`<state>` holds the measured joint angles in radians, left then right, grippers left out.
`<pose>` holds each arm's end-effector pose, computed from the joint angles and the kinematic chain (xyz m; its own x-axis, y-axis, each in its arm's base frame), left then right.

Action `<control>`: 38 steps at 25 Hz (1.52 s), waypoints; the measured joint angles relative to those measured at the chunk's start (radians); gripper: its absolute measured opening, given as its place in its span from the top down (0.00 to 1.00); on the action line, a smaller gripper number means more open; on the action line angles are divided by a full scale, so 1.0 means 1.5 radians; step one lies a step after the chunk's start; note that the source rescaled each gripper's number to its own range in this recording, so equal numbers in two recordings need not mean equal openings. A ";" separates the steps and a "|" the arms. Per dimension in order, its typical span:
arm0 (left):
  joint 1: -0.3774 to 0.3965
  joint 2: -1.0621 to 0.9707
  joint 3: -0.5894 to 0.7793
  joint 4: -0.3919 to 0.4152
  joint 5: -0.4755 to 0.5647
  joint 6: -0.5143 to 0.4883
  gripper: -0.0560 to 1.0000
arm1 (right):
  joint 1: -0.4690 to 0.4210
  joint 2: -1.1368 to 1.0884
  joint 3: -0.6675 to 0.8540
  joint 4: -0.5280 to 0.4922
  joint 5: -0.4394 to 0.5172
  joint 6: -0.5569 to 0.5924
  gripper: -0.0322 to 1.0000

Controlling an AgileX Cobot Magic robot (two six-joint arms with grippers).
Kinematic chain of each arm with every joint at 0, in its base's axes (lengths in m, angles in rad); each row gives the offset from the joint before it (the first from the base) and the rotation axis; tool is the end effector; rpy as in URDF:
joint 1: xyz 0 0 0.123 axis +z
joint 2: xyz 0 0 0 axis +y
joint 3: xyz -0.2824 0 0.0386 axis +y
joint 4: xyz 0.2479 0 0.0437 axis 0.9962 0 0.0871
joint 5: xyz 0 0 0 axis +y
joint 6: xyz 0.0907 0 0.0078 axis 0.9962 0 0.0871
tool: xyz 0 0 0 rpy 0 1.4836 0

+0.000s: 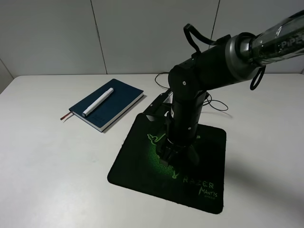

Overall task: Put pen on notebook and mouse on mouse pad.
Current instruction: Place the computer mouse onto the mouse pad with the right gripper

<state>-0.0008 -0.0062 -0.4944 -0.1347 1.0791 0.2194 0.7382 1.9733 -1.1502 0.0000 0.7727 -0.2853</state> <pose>-0.0063 -0.0108 0.2747 -0.4465 0.1541 -0.8814 0.1767 0.9808 0.0821 0.2606 0.2371 0.1248 -0.5190 -0.8527 -0.0596 -0.8535 0.5207 -0.0175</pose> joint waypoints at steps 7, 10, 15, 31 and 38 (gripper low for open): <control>0.000 0.000 0.000 0.000 0.000 0.000 0.00 | 0.000 0.001 0.000 0.000 -0.016 0.000 0.93; 0.000 0.000 0.000 0.000 0.000 0.000 0.00 | 0.000 0.001 0.000 0.000 -0.022 0.001 0.84; 0.000 0.000 0.000 0.000 0.000 0.000 0.00 | 0.000 0.001 0.000 0.000 -0.025 0.013 0.07; 0.000 0.000 0.000 0.000 0.000 0.000 0.00 | 0.000 -0.029 0.000 0.000 0.058 0.015 0.00; 0.000 0.000 0.000 0.000 0.000 0.000 0.00 | 0.000 -0.127 0.000 0.000 0.095 0.033 0.00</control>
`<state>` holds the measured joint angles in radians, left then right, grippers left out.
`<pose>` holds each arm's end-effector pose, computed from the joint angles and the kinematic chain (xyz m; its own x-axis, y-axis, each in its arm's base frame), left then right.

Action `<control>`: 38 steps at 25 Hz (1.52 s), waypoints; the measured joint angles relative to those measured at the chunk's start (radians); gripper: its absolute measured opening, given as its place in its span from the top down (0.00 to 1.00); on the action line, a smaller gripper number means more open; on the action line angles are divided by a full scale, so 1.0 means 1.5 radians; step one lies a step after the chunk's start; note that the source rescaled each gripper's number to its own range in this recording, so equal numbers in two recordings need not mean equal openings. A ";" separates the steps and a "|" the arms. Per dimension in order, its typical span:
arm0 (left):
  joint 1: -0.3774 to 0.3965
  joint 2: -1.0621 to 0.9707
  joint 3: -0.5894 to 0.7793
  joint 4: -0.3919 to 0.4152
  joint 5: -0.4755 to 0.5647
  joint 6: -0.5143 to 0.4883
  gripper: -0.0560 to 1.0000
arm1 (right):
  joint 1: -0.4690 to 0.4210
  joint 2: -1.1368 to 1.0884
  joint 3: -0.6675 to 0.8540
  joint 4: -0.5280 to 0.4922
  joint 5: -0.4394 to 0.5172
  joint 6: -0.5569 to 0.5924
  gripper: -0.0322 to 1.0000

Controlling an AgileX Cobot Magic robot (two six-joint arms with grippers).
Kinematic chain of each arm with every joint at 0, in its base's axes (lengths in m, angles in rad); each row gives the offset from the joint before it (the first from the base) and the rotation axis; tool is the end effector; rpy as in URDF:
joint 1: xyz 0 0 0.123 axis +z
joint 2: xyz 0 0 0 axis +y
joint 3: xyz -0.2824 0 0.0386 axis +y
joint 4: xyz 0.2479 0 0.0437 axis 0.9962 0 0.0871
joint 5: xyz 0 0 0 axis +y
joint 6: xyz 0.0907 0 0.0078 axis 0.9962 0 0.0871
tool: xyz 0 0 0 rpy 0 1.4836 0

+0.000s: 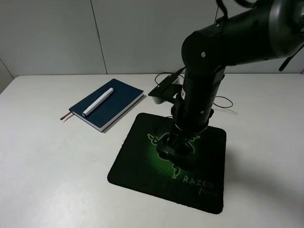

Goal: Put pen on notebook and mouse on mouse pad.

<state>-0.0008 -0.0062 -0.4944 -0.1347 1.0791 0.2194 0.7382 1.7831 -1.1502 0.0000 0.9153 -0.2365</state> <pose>-0.0063 -0.0108 0.2747 -0.4465 0.1541 -0.8814 0.1767 0.9808 0.0821 0.2462 0.2240 0.1890 -0.5571 -0.8236 -0.1065 -0.8265 0.5624 -0.0257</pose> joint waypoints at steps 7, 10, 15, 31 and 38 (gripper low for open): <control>0.000 0.000 0.000 0.000 0.000 0.000 0.00 | 0.000 -0.107 0.000 0.000 0.092 0.035 0.00; 0.000 0.000 0.000 0.000 0.000 0.000 0.00 | 0.000 -0.153 0.000 0.000 0.132 0.037 0.00; 0.000 0.000 0.000 0.000 0.000 0.000 0.00 | 0.000 -0.228 0.000 0.000 0.181 0.042 0.00; 0.000 0.000 0.000 0.000 0.000 0.000 0.00 | 0.000 -0.504 0.013 0.000 0.199 0.077 0.00; 0.000 0.000 0.000 0.000 0.000 0.000 0.00 | 0.000 -0.675 0.128 0.000 0.201 0.104 0.00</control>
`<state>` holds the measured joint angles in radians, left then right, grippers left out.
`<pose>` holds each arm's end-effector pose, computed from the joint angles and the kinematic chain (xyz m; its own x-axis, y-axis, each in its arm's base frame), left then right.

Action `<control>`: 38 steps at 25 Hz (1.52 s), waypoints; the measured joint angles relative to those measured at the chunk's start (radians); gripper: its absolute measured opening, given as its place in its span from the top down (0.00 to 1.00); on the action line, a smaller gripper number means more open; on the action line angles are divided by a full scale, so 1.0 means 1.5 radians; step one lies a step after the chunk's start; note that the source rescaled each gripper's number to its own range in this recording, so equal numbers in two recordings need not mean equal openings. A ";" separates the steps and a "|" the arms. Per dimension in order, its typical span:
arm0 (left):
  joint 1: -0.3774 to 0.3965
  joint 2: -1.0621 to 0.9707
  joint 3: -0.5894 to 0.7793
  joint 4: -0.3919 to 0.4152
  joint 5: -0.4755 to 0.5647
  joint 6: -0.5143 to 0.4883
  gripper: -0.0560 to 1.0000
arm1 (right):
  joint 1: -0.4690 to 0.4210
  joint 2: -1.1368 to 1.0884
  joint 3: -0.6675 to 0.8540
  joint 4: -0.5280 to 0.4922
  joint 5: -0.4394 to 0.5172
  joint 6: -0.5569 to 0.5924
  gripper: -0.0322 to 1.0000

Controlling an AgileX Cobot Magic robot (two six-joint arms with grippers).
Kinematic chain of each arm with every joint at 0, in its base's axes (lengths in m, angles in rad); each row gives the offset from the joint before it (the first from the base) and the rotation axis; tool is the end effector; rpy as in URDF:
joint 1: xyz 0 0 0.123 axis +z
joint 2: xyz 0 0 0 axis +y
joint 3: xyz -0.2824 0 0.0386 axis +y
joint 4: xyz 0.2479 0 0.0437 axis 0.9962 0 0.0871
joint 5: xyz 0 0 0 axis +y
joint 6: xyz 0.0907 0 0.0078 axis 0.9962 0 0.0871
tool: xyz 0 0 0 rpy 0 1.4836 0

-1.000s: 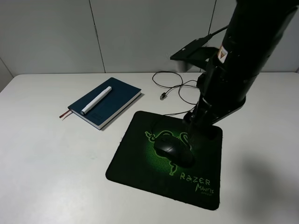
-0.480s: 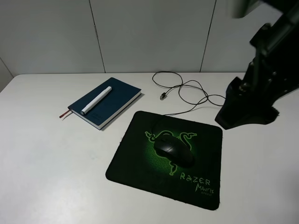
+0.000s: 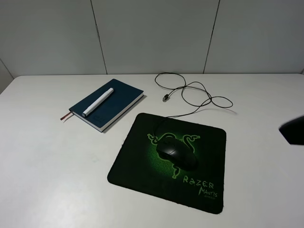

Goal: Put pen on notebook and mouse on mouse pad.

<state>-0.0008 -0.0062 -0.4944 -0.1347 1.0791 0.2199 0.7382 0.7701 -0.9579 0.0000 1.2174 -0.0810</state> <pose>-0.0063 -0.0108 0.2747 -0.4464 0.1546 -0.8814 0.1769 0.9808 0.0825 0.0835 0.0760 0.3628 -0.5420 -0.6025 -0.5859 -0.7192 0.6932 -0.0476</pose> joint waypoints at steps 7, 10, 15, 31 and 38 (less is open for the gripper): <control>0.000 0.000 0.000 0.000 -0.001 0.000 0.00 | 0.000 -0.176 0.108 0.000 0.001 0.061 0.00; 0.000 0.000 0.000 0.000 -0.001 0.000 0.00 | -0.028 -0.236 0.126 0.000 0.001 0.074 0.00; 0.000 0.000 0.000 0.000 -0.001 0.000 0.00 | -0.143 -0.327 0.138 0.000 0.001 0.078 0.00; 0.000 0.000 0.000 0.000 -0.001 0.000 0.00 | -0.507 -0.518 0.278 0.000 -0.046 0.077 0.00; 0.000 0.000 0.000 0.000 -0.001 0.000 0.00 | -0.519 -0.518 0.291 -0.006 -0.098 0.077 0.00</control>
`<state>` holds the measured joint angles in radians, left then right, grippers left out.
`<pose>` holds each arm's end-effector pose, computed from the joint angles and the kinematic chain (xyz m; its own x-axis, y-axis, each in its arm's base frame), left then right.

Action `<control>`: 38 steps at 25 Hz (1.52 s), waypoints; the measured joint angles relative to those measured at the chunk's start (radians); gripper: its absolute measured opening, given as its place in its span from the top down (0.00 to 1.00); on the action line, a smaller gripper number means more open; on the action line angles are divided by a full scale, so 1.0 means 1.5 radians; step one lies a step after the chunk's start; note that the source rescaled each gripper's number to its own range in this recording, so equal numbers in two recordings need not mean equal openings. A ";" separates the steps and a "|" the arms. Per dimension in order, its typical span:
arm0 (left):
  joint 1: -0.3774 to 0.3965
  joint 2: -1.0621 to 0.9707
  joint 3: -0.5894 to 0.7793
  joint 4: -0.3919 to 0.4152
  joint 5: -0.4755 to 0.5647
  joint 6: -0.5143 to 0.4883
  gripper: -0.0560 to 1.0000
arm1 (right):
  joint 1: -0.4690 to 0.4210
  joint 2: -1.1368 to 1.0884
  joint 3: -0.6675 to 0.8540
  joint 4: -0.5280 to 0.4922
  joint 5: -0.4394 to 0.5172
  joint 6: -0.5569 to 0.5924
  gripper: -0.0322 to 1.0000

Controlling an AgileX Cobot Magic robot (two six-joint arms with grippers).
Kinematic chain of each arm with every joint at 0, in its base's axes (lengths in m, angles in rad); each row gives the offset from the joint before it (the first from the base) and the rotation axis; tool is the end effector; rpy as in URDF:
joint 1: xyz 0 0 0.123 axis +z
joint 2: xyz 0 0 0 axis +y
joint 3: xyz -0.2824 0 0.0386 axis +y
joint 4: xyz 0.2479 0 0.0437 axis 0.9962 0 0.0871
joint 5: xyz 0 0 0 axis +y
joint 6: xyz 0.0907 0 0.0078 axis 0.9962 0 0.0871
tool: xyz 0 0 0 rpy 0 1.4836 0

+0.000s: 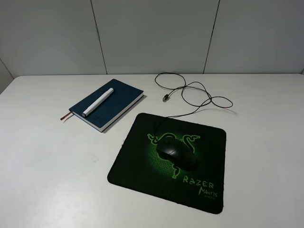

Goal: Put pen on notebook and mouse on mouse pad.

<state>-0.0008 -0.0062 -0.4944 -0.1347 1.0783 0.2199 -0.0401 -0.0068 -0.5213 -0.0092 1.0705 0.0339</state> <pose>-0.0063 -0.0108 0.2748 -0.4457 0.1545 -0.8818 0.1767 0.9808 0.0826 -0.0089 -0.0004 0.2822 -0.4377 0.0471 -0.8979 0.0603 0.9979 0.0229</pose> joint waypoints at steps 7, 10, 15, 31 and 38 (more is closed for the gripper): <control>0.000 0.000 0.000 0.000 0.000 0.000 0.00 | 0.038 0.000 0.019 -0.001 -0.028 0.000 0.00; 0.000 0.000 0.000 0.000 0.000 0.000 0.00 | 0.043 0.000 0.019 -0.001 -0.028 0.000 0.00; 0.000 0.000 0.000 0.000 0.000 0.000 0.00 | 0.044 0.000 0.019 -0.001 -0.028 0.000 0.00; 0.000 0.000 0.000 0.000 0.000 0.000 0.00 | 0.044 0.000 0.019 -0.001 -0.028 0.000 0.00; 0.000 0.000 0.000 0.000 0.000 0.000 0.00 | 0.044 0.000 0.019 -0.001 -0.028 0.000 0.00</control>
<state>-0.0008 -0.0062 -0.4944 -0.1347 1.0783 0.2199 0.0258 -0.0068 -0.4930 -0.0113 1.0284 0.0339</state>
